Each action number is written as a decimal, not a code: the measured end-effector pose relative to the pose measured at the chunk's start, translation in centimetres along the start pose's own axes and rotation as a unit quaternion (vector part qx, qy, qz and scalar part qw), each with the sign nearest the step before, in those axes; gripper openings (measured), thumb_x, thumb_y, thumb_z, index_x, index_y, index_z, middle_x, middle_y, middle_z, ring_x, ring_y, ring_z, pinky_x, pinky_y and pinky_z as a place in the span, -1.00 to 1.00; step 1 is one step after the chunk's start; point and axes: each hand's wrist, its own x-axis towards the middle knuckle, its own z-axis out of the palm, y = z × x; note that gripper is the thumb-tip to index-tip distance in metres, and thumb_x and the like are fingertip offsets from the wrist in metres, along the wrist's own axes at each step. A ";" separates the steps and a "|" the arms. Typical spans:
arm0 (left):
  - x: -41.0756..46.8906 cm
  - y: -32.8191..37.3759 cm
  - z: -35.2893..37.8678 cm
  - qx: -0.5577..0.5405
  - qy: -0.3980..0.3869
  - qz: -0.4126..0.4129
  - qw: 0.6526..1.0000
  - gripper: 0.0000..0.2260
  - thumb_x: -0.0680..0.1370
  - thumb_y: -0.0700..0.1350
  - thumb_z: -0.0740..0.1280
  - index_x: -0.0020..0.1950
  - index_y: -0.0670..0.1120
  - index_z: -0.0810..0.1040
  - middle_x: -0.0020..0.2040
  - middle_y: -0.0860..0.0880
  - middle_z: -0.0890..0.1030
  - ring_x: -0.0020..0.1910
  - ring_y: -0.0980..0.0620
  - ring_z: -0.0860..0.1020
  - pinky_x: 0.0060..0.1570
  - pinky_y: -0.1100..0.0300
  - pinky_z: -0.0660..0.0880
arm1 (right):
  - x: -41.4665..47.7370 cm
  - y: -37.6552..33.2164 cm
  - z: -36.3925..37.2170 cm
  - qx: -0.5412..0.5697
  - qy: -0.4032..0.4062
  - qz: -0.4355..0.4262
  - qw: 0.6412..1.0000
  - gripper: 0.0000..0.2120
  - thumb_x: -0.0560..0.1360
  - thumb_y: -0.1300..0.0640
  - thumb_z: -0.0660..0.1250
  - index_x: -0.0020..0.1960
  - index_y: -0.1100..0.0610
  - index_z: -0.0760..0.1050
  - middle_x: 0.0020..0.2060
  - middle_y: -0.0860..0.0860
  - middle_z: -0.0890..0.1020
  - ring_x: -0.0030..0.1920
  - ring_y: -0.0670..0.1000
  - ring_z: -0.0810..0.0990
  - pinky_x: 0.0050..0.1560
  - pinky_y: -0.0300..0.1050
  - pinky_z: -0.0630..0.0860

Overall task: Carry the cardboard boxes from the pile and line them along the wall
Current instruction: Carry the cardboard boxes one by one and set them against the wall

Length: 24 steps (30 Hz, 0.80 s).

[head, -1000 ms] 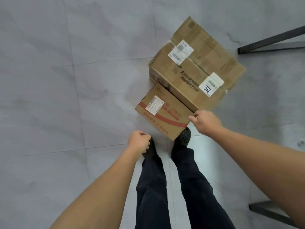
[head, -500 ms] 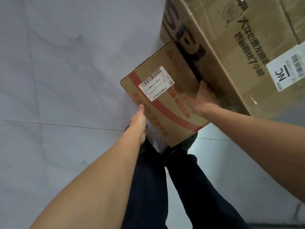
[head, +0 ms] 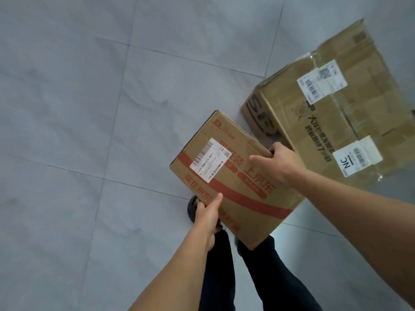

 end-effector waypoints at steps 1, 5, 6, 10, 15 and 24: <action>-1.6 -0.1 -0.6 -0.015 0.003 0.004 1.000 -0.42 0.53 0.14 0.37 0.47 0.02 0.27 0.30 0.01 0.55 0.28 -0.09 0.50 0.31 -0.21 0.40 | -1.4 -1.3 -0.7 -0.019 -0.001 -0.015 1.000 -0.46 0.40 -0.38 0.31 0.13 0.04 0.42 -0.14 -0.04 0.61 -0.17 0.02 0.62 -0.11 0.02 0.62; -9.6 1.0 -3.7 -0.078 0.034 0.041 0.996 -0.67 0.60 0.04 0.32 0.30 -0.02 0.37 0.17 -0.04 0.61 0.09 -0.04 0.57 0.07 -0.04 0.53 | -8.0 -6.6 -3.5 -0.106 -0.015 -0.101 0.989 -0.49 0.45 -0.40 0.24 0.15 -0.03 0.39 -0.14 -0.09 0.62 -0.17 -0.04 0.62 -0.16 -0.08 0.60; -11.6 1.4 -4.4 -0.085 0.042 0.052 0.994 -0.69 0.60 0.04 0.31 0.29 -0.02 0.37 0.15 -0.04 0.61 0.07 -0.03 0.57 -0.03 0.01 0.52 | -9.5 -7.6 -3.9 -0.127 -0.022 -0.116 0.985 -0.48 0.45 -0.42 0.22 0.17 -0.04 0.38 -0.12 -0.09 0.61 -0.14 -0.03 0.62 -0.14 -0.07 0.59; -20.4 2.1 -8.3 -0.109 0.073 0.104 0.986 -0.71 0.60 0.03 0.31 0.26 -0.02 0.37 0.12 -0.05 0.59 -0.01 -0.01 0.57 -0.17 0.08 0.49 | -17.1 -10.9 -5.5 -0.142 -0.040 -0.151 0.977 -0.40 0.42 -0.47 0.20 0.20 -0.03 0.39 -0.09 -0.08 0.61 -0.07 0.02 0.62 -0.01 0.02 0.60; -30.0 0.5 -13.7 -0.139 0.109 0.180 0.968 -0.64 0.58 0.01 0.34 0.30 -0.09 0.38 0.15 -0.08 0.58 0.03 -0.03 0.58 -0.14 0.10 0.51 | -27.3 -15.6 -7.4 -0.143 -0.049 -0.206 0.967 -0.42 0.41 -0.43 0.28 0.17 0.00 0.42 -0.06 -0.05 0.63 -0.07 0.03 0.64 0.03 0.05 0.62; -44.5 -6.7 -26.3 -0.266 0.143 0.249 0.920 -0.59 0.59 0.05 0.33 0.35 -0.08 0.35 0.21 -0.08 0.56 0.09 -0.07 0.54 0.03 0.00 0.49 | -45.8 -27.2 -3.7 -0.198 -0.052 -0.349 0.914 -0.46 0.43 -0.32 0.36 0.10 0.13 0.58 -0.12 0.01 0.68 -0.13 0.04 0.67 -0.04 -0.03 0.63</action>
